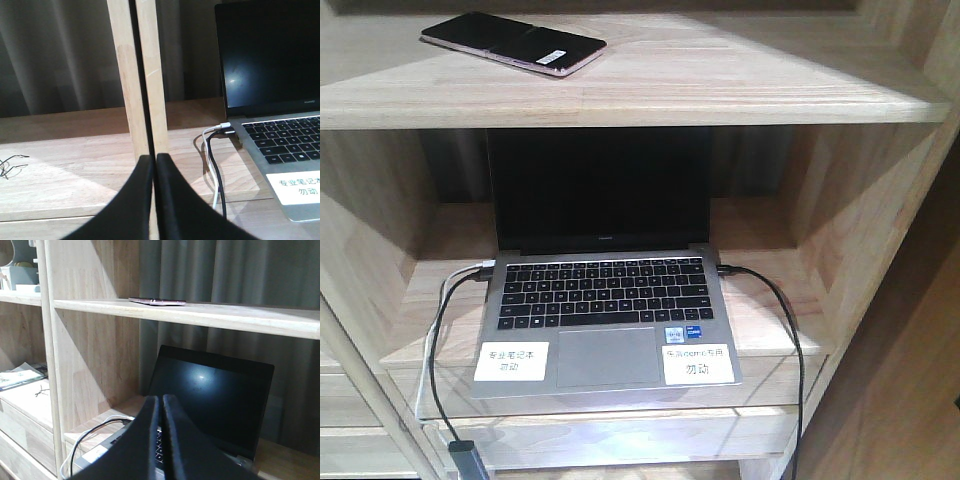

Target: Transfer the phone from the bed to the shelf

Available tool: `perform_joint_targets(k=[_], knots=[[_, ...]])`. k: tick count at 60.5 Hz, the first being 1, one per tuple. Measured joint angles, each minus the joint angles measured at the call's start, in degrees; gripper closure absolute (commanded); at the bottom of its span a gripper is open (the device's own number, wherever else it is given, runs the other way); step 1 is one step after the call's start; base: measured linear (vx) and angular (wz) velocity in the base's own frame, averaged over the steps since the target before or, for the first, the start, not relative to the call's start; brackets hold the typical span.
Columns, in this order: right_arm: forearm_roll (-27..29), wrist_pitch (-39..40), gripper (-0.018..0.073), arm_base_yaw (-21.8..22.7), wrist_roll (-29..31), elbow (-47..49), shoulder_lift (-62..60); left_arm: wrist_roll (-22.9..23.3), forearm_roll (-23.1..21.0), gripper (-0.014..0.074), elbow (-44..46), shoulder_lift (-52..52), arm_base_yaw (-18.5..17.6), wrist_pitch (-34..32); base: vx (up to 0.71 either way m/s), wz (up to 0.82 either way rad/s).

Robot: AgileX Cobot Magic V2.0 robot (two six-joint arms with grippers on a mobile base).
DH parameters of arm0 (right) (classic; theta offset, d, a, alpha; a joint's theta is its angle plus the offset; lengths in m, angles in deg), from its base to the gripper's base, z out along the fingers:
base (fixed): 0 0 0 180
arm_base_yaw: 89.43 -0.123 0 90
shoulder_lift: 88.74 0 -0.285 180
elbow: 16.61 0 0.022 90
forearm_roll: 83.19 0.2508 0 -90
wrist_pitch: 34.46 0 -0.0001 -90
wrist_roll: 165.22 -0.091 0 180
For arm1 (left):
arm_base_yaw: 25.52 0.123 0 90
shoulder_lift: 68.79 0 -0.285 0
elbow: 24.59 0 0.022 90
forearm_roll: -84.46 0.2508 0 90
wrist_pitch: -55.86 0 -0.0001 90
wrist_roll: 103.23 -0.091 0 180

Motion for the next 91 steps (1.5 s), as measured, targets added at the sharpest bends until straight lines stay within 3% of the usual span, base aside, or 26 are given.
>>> perform_joint_targets(k=[43, 48, 62, 67, 75, 91], knots=[[-1.45, -0.05, 0.0563, 0.0, -2.54, 0.0, 0.0, 0.0, 0.0, 0.0596, 0.0, 0.0, 0.0, 0.0, 0.0, 0.0], [-6.52, -0.05, 0.0563, 0.0, -7.28, 0.0, 0.0, 0.0, 0.0, 0.0596, 0.0, 0.0, 0.0, 0.0, 0.0, 0.0], [-30.24, -0.58, 0.0563, 0.0, -33.29, 0.0, 0.0, 0.0, 0.0, 0.0596, 0.0, 0.0, 0.0, 0.0, 0.0, 0.0], [-36.64, -0.63, 0.0563, 0.07, -39.17, 0.0, 0.0, 0.0, 0.0, 0.0596, 0.0, 0.0, 0.0, 0.0, 0.0, 0.0], [-40.03, -0.34, 0.0563, 2.93, -41.7, 0.0, 0.0, 0.0, 0.0, 0.0596, 0.0, 0.0, 0.0, 0.0, 0.0, 0.0], [-41.37, -0.65, 0.0563, 16.15, -38.06, -0.81, 0.0, 0.0, 0.0, 0.0596, 0.0, 0.0, 0.0, 0.0, 0.0, 0.0]])
